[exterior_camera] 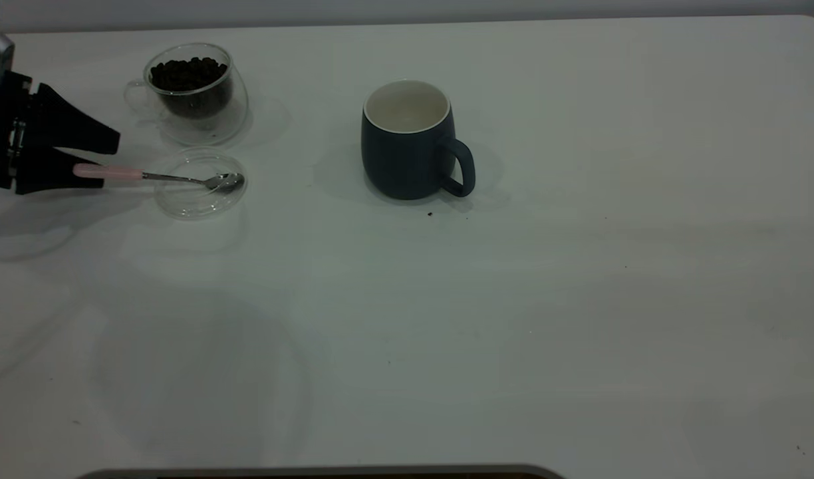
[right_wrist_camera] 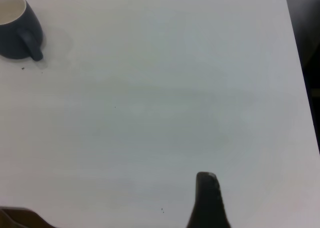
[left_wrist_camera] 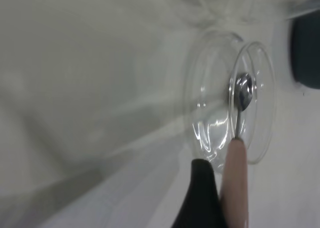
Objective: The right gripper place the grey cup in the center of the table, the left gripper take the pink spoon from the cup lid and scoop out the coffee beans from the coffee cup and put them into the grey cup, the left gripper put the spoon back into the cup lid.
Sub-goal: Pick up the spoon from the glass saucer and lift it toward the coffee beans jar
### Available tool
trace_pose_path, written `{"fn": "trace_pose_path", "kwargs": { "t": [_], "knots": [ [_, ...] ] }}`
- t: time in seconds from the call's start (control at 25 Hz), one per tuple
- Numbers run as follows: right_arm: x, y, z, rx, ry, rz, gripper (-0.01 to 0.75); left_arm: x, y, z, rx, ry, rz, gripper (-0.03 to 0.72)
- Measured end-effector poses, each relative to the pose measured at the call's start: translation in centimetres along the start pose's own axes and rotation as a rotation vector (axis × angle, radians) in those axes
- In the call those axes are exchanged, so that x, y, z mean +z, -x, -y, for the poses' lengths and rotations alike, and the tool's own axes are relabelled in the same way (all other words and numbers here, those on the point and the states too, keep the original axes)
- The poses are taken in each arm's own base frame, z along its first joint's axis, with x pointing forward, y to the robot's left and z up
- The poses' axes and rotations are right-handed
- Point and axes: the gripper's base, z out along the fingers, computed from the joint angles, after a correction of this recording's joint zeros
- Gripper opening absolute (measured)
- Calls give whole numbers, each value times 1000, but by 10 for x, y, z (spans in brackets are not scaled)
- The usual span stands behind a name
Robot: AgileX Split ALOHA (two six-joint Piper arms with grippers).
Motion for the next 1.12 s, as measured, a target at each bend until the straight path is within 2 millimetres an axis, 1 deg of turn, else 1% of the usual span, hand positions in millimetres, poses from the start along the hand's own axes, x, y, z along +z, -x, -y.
{"fn": "trace_pose_path", "kwargs": {
  "t": [0.28,0.44,0.68,0.92,1.04,1.12],
  "knots": [
    [0,0,0,0,0,0,591,1,-2,1,-16,-15,-14,656],
    [0,0,0,0,0,0,591,1,-2,1,-18,-16,-13,618],
    [0,0,0,0,0,0,591,1,-2,1,-18,-16,-13,459],
    [0,0,0,0,0,0,591,1,-2,1,-18,-16,-13,247],
    [0,0,0,0,0,0,591,1,-2,1,-18,-17,-14,153],
    [0,0,0,0,0,0,591,1,-2,2,-19,-27,-16,129]
  ]
}}
